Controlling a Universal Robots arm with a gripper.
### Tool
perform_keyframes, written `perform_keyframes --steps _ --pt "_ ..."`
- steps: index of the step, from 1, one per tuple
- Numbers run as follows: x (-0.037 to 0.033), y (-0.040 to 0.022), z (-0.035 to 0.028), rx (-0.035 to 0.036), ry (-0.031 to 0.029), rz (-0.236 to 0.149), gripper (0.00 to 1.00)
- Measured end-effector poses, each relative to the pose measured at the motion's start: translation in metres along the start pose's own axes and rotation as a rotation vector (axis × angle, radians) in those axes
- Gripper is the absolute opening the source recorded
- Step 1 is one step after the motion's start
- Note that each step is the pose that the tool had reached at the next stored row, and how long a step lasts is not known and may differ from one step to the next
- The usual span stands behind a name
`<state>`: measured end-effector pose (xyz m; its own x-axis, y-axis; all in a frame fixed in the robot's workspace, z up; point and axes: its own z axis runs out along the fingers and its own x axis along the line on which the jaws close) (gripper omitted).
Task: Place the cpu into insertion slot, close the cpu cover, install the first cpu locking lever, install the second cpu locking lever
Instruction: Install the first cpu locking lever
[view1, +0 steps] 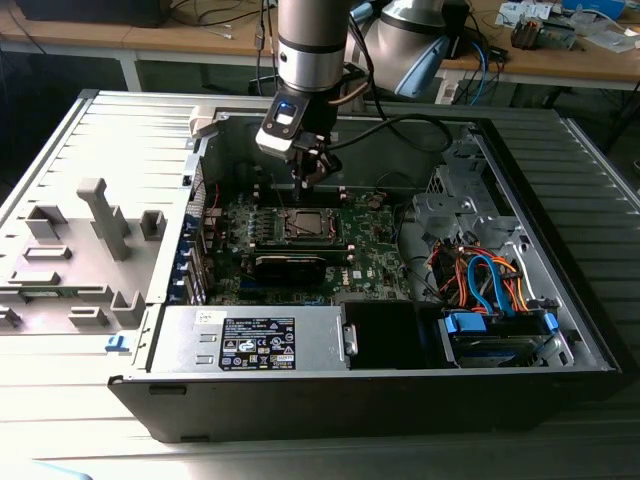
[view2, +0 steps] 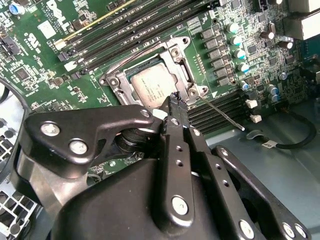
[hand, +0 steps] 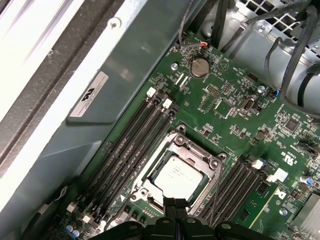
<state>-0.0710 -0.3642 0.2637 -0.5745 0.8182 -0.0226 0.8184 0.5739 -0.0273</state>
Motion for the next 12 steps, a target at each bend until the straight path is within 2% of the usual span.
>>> perform_keyframes --steps 12 --pt "0.0000 0.0000 0.0000 -0.0009 -0.0011 -0.040 0.11"
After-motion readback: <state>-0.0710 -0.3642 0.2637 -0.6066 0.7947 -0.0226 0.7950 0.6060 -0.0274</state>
